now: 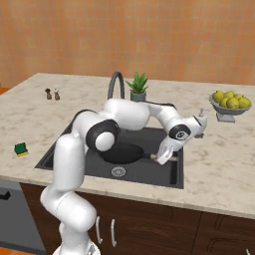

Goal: Pick the pan and sponge and place them into the sink. Then turn on the water.

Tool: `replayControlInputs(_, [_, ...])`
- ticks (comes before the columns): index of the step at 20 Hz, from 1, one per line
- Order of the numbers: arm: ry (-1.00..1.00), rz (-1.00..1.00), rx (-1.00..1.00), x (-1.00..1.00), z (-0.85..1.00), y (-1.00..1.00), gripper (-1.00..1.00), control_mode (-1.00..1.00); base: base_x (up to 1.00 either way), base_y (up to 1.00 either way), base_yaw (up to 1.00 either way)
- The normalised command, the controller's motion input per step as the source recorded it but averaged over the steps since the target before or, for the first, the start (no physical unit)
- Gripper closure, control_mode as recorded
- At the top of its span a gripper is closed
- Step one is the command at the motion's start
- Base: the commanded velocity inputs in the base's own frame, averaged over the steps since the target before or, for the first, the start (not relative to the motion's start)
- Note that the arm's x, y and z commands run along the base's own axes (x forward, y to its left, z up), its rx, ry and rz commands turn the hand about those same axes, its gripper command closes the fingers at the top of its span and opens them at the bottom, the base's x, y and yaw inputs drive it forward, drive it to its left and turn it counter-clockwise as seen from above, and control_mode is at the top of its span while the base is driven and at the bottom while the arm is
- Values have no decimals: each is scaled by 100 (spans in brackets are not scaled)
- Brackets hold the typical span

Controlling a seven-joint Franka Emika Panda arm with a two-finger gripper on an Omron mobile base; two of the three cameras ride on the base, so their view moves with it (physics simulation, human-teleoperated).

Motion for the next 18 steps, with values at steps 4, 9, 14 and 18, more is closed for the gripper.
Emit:
replayControlInputs(4, [3, 0, 0, 23, -17, 40, 100, -100, 0, 0, 0])
replayControlInputs(9, [0, -2, 0, 21, -19, 48, 100, -100, 0, 0, 0])
replayControlInputs(14, [0, -1, 0, 24, -35, 32, 100, -100, 0, 0, 0])
replayControlInputs(18, [0, 0, 0, 25, -53, 36, 100, -100, 0, 0, 0])
